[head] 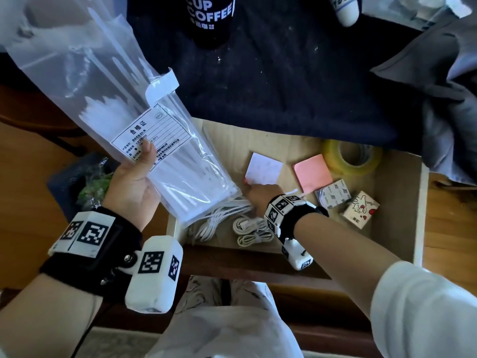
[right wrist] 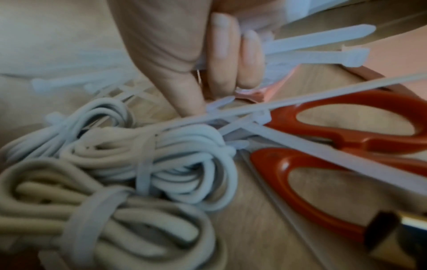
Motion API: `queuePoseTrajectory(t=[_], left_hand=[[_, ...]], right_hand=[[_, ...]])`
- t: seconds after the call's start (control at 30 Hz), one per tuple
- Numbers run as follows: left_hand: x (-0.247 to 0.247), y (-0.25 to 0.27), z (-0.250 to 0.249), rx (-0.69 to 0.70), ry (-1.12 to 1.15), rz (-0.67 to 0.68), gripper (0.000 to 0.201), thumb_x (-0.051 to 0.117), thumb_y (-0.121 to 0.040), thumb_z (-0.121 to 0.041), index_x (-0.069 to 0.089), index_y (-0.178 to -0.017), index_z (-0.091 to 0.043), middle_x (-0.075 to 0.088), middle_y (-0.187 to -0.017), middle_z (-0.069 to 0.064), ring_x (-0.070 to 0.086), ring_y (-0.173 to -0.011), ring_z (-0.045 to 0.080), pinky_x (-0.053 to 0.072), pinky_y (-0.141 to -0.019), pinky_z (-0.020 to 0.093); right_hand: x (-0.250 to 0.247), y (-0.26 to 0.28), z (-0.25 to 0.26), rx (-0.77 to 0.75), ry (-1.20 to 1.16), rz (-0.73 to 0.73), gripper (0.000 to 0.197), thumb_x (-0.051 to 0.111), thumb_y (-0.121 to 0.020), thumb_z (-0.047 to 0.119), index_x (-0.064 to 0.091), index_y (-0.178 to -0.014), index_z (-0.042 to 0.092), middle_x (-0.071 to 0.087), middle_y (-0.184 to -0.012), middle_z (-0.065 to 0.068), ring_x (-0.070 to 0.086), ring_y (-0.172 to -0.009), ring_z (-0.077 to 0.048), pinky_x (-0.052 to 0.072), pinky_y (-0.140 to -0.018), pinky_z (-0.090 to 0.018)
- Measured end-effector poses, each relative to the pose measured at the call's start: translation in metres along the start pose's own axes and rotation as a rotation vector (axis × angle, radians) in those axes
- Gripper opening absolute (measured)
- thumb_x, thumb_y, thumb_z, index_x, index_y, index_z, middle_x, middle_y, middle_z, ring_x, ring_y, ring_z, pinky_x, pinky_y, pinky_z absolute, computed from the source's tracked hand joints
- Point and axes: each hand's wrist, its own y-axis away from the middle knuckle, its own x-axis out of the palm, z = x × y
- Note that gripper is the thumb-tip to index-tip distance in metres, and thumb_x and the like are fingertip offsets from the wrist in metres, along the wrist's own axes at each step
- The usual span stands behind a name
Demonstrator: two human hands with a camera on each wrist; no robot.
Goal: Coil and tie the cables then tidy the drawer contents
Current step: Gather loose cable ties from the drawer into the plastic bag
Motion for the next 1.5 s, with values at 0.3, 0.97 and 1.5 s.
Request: queuePoseTrajectory(t=[0.3, 0.97, 1.5], left_hand=[[-0.006, -0.001, -0.007, 0.002, -0.148, 0.004, 0.055, 0.033, -0.096, -0.052, 0.046, -0.138, -0.019, 0.058, -0.133, -0.002, 0.052, -0.125, 0.011, 0.037, -0.108, 0.038], [0.073, 0.003, -0.084, -0.03, 0.217, 0.083, 0.077, 0.084, -0.05, -0.056, 0.063, -0.112, -0.014, 0.07, -0.111, 0.007, 0.067, -0.102, 0.021, 0.057, -0.075, 0.032], [0.081, -0.06, 0.035, -0.447, -0.548, 0.037, 0.064, 0.053, -0.091, -0.045, 0.053, -0.123, 0.011, 0.057, -0.119, 0.016, 0.051, -0.119, 0.034, 0.039, -0.093, 0.032]], right_hand=[[-0.011, 0.018, -0.027, 0.026, -0.132, 0.008, 0.039, 0.038, -0.098, 0.033, 0.043, -0.136, 0.023, 0.054, -0.127, -0.004, 0.051, -0.116, -0.027, 0.042, -0.091, -0.031], [-0.055, 0.155, -0.097, -0.055, -1.909, -0.758, 0.03, 0.032, -0.101, 0.011, 0.043, -0.073, 0.007, 0.026, -0.043, 0.008, 0.021, -0.034, -0.001, 0.017, -0.036, -0.009], [-0.076, 0.176, -0.07, -0.037, -2.18, -0.959, 0.038, 0.029, -0.102, 0.024, 0.038, -0.068, 0.011, 0.023, -0.043, 0.009, 0.016, -0.036, -0.003, 0.012, -0.039, -0.014]])
